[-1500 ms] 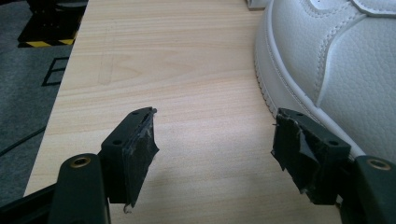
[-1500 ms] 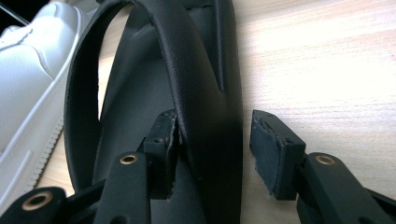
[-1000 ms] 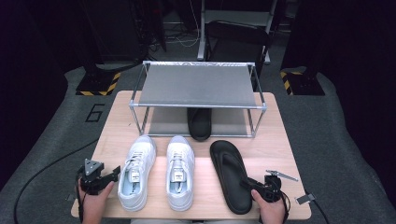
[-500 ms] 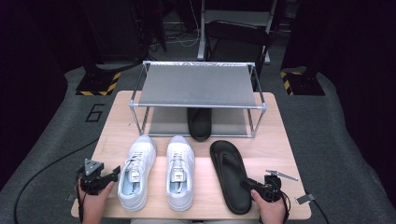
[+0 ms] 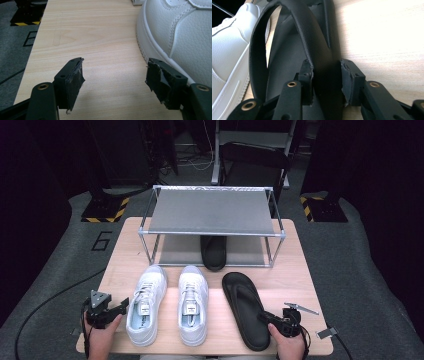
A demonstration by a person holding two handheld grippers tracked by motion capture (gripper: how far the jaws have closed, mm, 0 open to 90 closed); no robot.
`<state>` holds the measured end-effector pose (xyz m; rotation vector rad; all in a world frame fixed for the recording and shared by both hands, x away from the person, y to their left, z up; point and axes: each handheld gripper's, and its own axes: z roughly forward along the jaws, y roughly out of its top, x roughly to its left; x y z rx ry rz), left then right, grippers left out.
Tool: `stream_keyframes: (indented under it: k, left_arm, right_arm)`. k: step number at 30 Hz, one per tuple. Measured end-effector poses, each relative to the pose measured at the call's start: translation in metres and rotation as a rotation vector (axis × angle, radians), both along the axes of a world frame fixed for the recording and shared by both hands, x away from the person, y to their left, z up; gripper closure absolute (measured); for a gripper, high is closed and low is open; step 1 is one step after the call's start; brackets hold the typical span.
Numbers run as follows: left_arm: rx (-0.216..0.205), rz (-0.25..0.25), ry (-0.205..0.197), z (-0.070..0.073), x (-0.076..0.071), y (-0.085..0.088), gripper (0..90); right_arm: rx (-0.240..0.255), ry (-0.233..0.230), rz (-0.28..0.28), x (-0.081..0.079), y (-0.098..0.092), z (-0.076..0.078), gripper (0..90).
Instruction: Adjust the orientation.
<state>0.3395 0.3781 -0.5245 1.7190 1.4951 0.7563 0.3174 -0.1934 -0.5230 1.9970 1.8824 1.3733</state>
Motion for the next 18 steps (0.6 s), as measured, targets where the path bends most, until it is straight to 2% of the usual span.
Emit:
stream_keyframes:
  k: [2, 4, 10, 11, 12, 16, 17, 18]
  left_arm:
    - [-0.001, 0.002, -0.004, -0.0003, 0.0001, -0.0002, 29.5]
    - [0.005, -0.008, 0.014, 0.0008, -0.0004, 0.0008, 29.5]
    - [0.006, -0.008, 0.014, 0.0007, -0.0002, 0.0008, 29.5]
    - [0.006, -0.008, 0.013, 0.0007, -0.0002, 0.0007, 29.5]
    - [0.006, -0.008, 0.014, 0.0007, -0.0002, 0.0007, 29.5]
    - [-0.003, -0.003, 0.006, 0.0002, -0.0002, 0.0004, 29.5]
    - [-0.003, -0.002, 0.006, 0.0001, -0.0002, 0.0004, 29.5]
    - [-0.003, -0.003, 0.006, 0.0001, -0.0002, 0.0005, 29.5]
  right_arm:
    - [0.002, -0.017, -0.002, 0.0001, 0.0011, 0.0001, 64.7]
    - [0.007, -0.009, -0.009, -0.0006, 0.0026, 0.0018, 65.0]
    - [0.014, -0.04, -0.02, -0.0011, 0.0014, 0.0064, 65.1]
    - [0.016, -0.029, -0.027, -0.0014, 0.0019, 0.008, 65.1]
    - [0.002, -0.05, -0.025, -0.0006, 0.0011, 0.0074, 65.1]
    - [0.002, -0.056, -0.038, 0.0001, -0.0009, 0.0071, 65.1]
    - [0.005, -0.038, -0.048, -0.0004, -0.0012, 0.0081, 65.1]
    - [0.001, -0.049, -0.05, 0.0002, -0.0024, 0.0075, 65.1]
